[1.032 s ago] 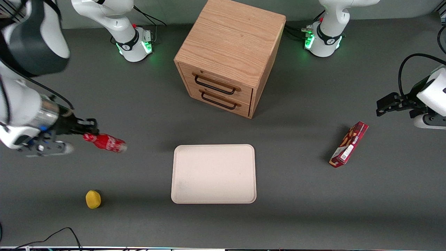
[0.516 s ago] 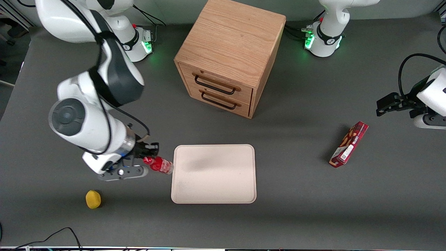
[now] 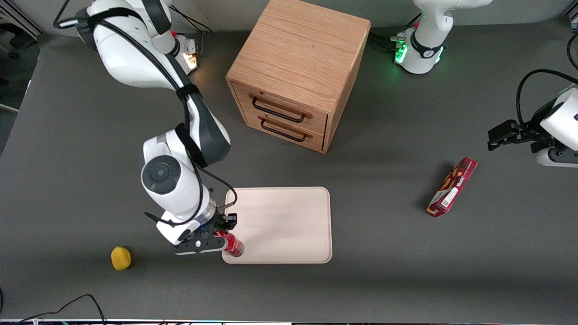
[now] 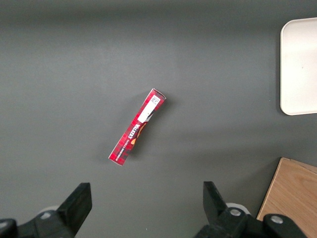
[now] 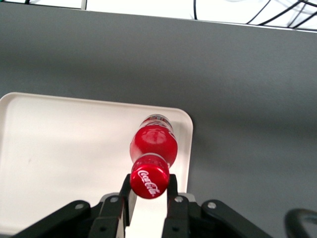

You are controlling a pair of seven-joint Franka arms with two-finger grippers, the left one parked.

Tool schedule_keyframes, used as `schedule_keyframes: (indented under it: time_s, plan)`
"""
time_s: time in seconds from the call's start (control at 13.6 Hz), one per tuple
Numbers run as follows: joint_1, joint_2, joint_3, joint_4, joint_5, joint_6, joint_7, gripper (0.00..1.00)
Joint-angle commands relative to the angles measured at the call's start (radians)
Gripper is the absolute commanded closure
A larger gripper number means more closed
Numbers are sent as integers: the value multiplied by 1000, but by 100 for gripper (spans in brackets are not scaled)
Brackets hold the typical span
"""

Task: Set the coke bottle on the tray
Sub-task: 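Carry the bottle over the cream tray's edge and lower it, then open the right gripper to release the bottle on the tray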

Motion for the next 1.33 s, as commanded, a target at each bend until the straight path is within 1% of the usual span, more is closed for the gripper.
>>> schedule_keyframes:
  time_s: [0.0, 0.44, 0.52, 0.59, 0.66, 0.74, 0.96, 1.03, 1.18, 1.25]
  plan:
    - [19, 50, -18, 57, 1, 28, 37, 100]
    - [21, 51, -15, 24, 6, 28, 73, 100]
    - [21, 53, -15, 24, 7, 28, 73, 89]
    - [21, 53, -15, 22, 7, 28, 73, 56]
    - [23, 53, -16, 14, 1, 28, 71, 3]
    - [32, 51, -16, 11, 0, 28, 73, 0]
    - [27, 18, -19, 11, 0, 13, 89, 0]
    - [23, -15, -18, -4, 0, -22, 93, 0]
    - [21, -131, -16, -96, 1, -111, 97, 0]
    - [18, -216, -16, -198, 6, -115, 97, 0]
